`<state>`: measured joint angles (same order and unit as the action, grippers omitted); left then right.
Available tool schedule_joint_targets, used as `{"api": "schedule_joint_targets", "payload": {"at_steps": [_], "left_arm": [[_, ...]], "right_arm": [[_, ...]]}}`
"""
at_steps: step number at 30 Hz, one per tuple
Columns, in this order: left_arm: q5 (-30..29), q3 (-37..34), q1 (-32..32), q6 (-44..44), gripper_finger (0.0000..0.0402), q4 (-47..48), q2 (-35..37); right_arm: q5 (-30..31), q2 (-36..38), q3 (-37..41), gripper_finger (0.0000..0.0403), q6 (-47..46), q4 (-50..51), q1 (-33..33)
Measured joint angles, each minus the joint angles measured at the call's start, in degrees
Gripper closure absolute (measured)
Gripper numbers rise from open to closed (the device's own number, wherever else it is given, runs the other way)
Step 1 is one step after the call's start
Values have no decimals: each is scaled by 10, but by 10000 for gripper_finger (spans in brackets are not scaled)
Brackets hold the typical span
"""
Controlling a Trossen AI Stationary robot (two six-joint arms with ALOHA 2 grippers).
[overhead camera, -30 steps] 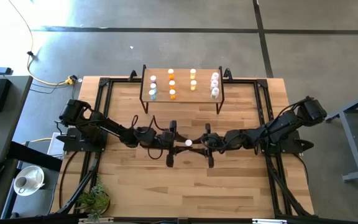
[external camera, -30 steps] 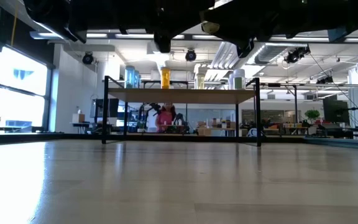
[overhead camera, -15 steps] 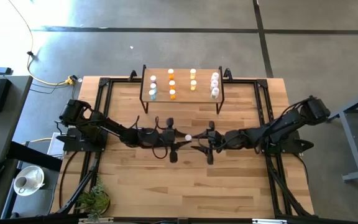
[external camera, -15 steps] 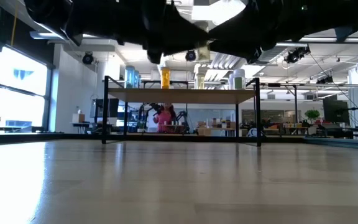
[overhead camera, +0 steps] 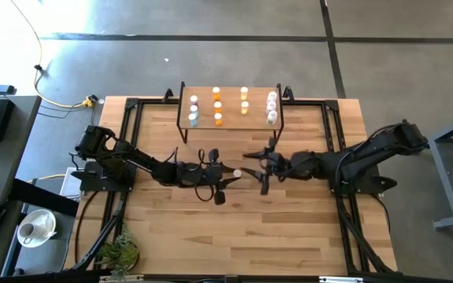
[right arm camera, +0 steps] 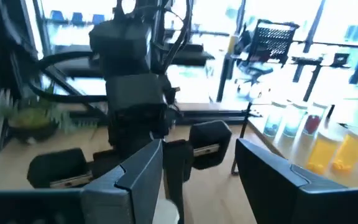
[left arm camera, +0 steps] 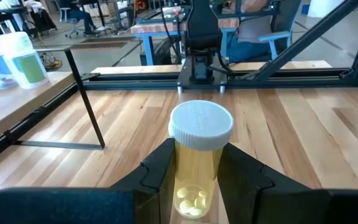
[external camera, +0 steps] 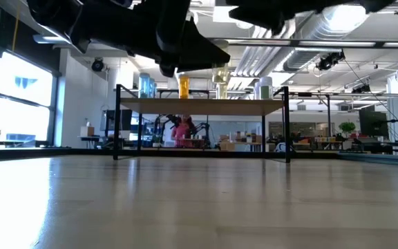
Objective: Pick and place medicine bottles onto shelf by color
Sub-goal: Put the yellow pill bottle on the shelf aligned with the other yellow pill bottle
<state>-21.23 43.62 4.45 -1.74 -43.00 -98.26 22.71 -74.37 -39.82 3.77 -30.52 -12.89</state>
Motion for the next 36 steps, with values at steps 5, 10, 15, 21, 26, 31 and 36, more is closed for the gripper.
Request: {"api": "schedule_joint_targets", "payload": {"at_steps": [5,10,15,21,26,31,36], "left_arm": [[0,0,0,0,309,4,0],[0,0,0,0,309,12,0],[0,0,0,0,309,15,0],[-1,0,-1,0,309,13,0],[-3,0,-1,2,309,12,0],[-4,0,-2,16,309,0,0],[-4,0,-2,16,309,-1,0]], "right_arm": [[-44,-14,-98,208,-12,185,27],[-85,-49,-154,208,-25,282,37],[-122,-81,-164,208,-34,294,35],[-121,-96,-164,208,-51,308,36],[-120,-97,-164,208,-59,329,36],[-120,-97,-164,208,-65,337,36],[-120,-97,-164,220,-68,338,36]]}}
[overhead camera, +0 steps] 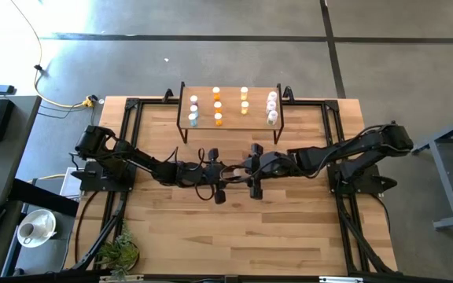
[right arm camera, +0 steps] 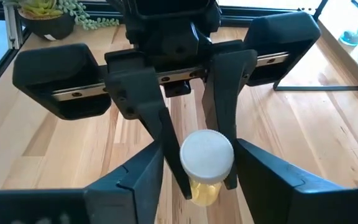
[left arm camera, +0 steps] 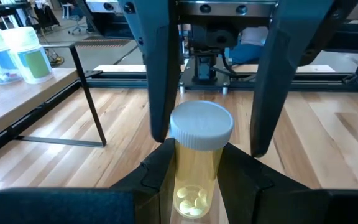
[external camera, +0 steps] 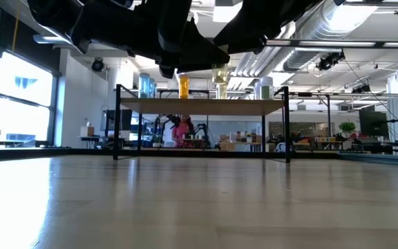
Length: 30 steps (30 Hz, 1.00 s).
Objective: Pick and place medicine bottles onto shelf by color
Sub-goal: Put the yellow pill bottle on the shelf aligned with the other yellow pill bottle
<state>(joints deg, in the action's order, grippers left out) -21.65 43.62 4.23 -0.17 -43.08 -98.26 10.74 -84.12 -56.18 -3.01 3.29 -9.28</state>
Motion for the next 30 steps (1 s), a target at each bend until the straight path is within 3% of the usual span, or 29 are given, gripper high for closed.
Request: {"api": "schedule_joint_targets", "payload": {"at_steps": [11,22,30], "left_arm": [[0,0,0,0,309,0,0],[1,0,-5,1,308,0,0],[0,0,-9,15,250,-1,0]], "right_arm": [[1,0,0,303,0,4,0],[1,0,0,305,0,4,0],[13,0,0,304,0,5,0]]}}
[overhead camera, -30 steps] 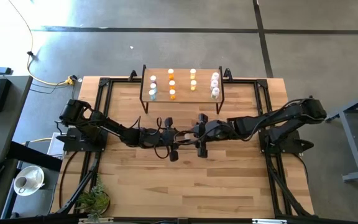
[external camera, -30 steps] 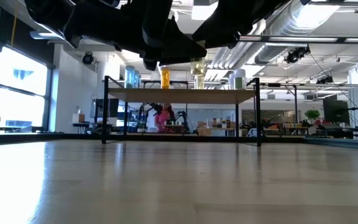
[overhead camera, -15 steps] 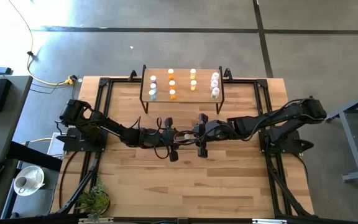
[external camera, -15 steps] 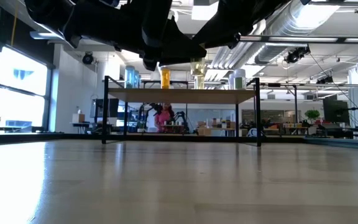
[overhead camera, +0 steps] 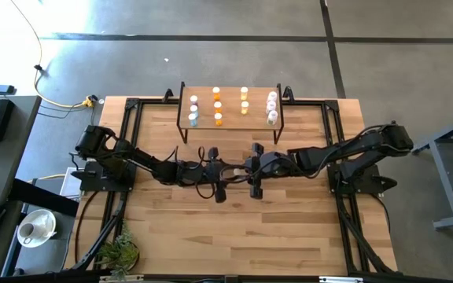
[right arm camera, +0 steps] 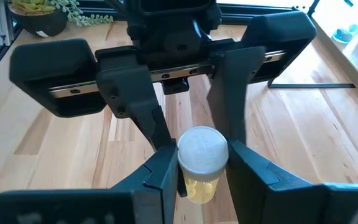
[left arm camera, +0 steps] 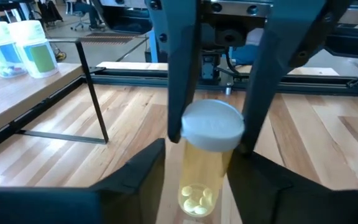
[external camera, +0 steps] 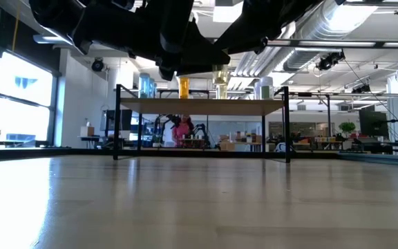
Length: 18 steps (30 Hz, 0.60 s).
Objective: Pick and place medicine bottles onto shelf by color
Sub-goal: Put the yellow pill bottle on the shelf aligned with the other yellow pill bottle
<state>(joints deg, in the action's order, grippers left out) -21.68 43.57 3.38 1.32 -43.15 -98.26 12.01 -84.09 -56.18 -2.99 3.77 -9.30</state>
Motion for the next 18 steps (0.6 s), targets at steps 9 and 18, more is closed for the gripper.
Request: {"api": "schedule_joint_targets", "payload": {"at_steps": [9,18], "left_arm": [[0,0,-1,-20,194,20,24],[-40,0,0,-46,190,132,108]], "right_arm": [[20,2,0,304,9,-18,8],[20,18,0,304,15,-23,33]]}}
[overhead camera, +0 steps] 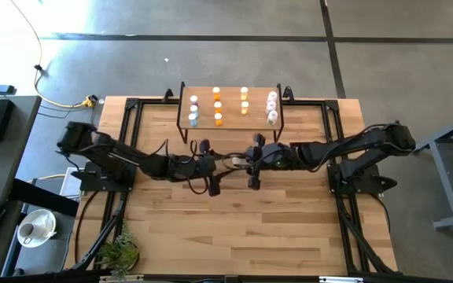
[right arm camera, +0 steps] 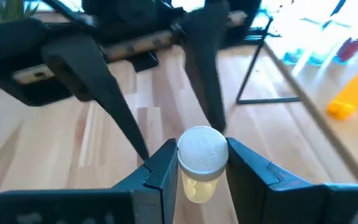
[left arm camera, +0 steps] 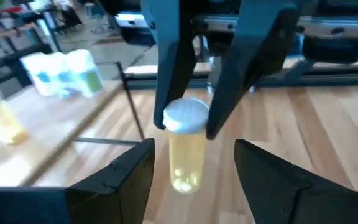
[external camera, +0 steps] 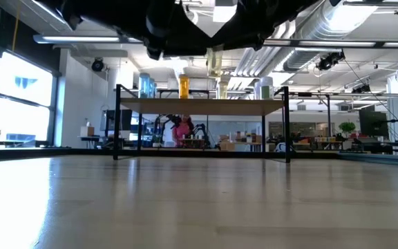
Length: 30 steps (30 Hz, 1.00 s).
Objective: Pick and place medicine bottles onto shelf by color
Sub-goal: Put the yellow pill bottle on the shelf aligned with the other yellow pill bottle
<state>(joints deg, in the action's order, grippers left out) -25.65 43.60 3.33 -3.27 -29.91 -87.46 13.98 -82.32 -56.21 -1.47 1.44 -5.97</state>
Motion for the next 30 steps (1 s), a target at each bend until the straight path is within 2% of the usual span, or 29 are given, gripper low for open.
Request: {"api": "schedule_joint_targets", "payload": {"at_steps": [4,13,20,23,30], "left_arm": [[-22,0,0,0,190,63,39],[-20,0,-3,1,190,216,145],[-16,0,-11,52,190,338,204],[-6,-22,-15,66,190,326,213],[70,-108,-33,113,190,230,212]], "right_arm": [[1,18,0,304,4,-4,15],[0,63,0,304,30,-12,74],[1,91,-4,304,45,-28,138],[0,91,-34,304,49,-4,163],[-6,86,-105,304,58,83,201]]}}
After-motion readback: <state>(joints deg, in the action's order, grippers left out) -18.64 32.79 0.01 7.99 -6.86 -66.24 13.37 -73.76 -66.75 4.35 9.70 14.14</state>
